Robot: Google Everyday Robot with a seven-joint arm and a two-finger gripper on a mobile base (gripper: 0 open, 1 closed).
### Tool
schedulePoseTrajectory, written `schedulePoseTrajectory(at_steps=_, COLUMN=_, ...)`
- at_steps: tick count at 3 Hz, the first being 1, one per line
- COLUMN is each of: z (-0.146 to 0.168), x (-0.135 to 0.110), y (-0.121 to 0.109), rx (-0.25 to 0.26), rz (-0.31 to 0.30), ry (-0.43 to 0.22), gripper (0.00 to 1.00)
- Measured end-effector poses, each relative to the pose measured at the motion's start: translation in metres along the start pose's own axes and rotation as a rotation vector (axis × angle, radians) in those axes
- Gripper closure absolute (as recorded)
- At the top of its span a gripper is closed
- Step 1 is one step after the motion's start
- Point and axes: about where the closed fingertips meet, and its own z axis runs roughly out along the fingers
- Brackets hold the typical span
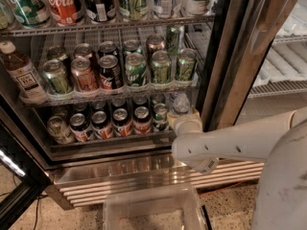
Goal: Pick water bottle from bottom shelf of fridge
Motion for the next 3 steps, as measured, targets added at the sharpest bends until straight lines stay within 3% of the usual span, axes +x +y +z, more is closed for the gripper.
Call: schedulePoseTrajectory(at_steps=3, z=0.0066, x=-0.0011, y=-0.002, rx=0.019, rz=0.001, ry=0.006, gripper=0.26)
